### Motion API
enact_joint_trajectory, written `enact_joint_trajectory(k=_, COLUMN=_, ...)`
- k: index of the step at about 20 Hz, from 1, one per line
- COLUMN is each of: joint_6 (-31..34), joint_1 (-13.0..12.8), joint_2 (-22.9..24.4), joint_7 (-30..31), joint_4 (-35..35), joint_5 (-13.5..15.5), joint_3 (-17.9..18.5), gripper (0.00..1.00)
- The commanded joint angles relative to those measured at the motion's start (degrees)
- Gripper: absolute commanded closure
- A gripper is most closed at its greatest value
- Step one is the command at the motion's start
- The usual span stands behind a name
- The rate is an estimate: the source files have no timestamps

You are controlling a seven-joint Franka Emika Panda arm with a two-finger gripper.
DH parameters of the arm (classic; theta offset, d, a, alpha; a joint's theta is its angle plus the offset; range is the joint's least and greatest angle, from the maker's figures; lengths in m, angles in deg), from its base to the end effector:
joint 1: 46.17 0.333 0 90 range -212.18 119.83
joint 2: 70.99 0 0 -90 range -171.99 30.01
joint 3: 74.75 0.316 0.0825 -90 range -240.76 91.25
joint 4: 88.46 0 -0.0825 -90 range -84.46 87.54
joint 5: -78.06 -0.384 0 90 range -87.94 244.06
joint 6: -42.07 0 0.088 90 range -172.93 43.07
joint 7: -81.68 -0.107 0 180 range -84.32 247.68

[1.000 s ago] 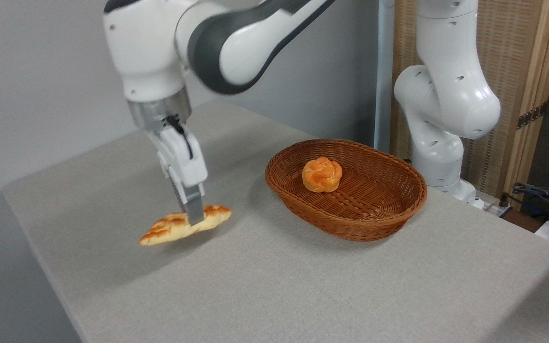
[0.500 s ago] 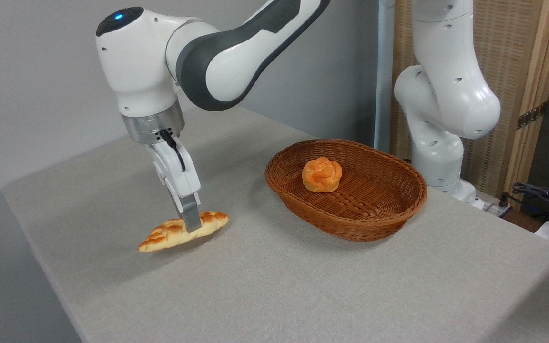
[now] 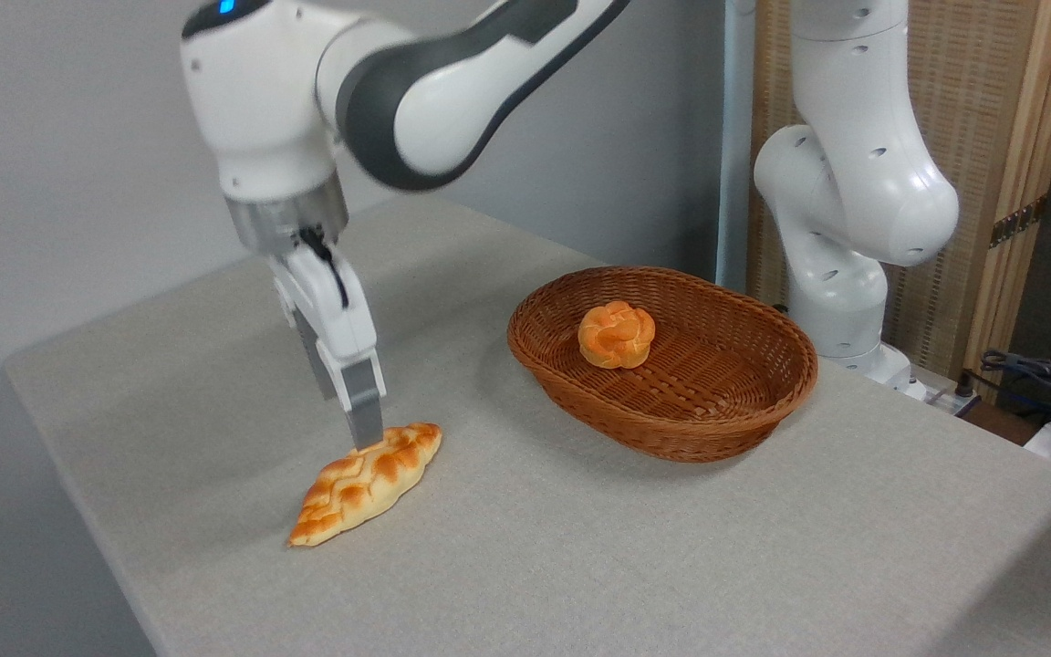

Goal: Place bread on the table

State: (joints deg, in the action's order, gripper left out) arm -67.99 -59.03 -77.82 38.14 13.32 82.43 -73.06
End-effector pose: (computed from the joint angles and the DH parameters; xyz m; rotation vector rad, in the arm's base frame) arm 0.5879 -0.1222 0.4881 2.7550 -1.3819 0.0670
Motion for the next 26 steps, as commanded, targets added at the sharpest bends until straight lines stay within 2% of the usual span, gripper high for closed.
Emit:
enact_joint_trajectory(k=1, joint_6=0.29, joint_1=4.41, joint_2=8.30, joint_7=0.03, joint_4=0.52, joint_5=-0.06, joint_3=1.03, gripper=0.00)
enact_joint_trajectory(k=3, joint_6=2.38, joint_1=5.29, joint_2=10.25, joint_7=0.47, joint_4=-0.09, joint_5=0.02, joint_3=1.20, gripper=0.00)
enact_joint_trajectory(k=5, joint_6=9.74, joint_1=6.52, joint_2=9.99, joint_7=0.03, joint_4=-4.29, joint_5=-0.06, joint_3=1.55, gripper=0.00)
enact_joint_trajectory(k=9, joint_6=18.47, joint_1=6.44, joint_2=6.13, joint_7=-0.06, joint_4=-13.17, joint_5=0.90, joint_3=6.21, gripper=0.00)
enact_joint_trajectory(k=11, joint_6=18.65, joint_1=6.44, joint_2=5.95, joint_7=-0.15, joint_4=-13.63, joint_5=0.90, joint_3=6.66, gripper=0.00)
enact_joint_trajectory(k=14, joint_6=18.74, joint_1=6.53, joint_2=5.86, joint_7=0.64, joint_4=-13.54, joint_5=0.90, joint_3=4.73, gripper=0.00)
enact_joint_trajectory(k=17, joint_6=18.65, joint_1=10.65, joint_2=5.77, joint_7=1.08, joint_4=-13.19, joint_5=0.46, joint_3=-1.33, gripper=0.00)
enact_joint_trajectory(k=26, joint_6=18.83, joint_1=10.57, joint_2=5.86, joint_7=1.26, joint_4=-11.26, joint_5=0.11, joint_3=-2.05, gripper=0.00)
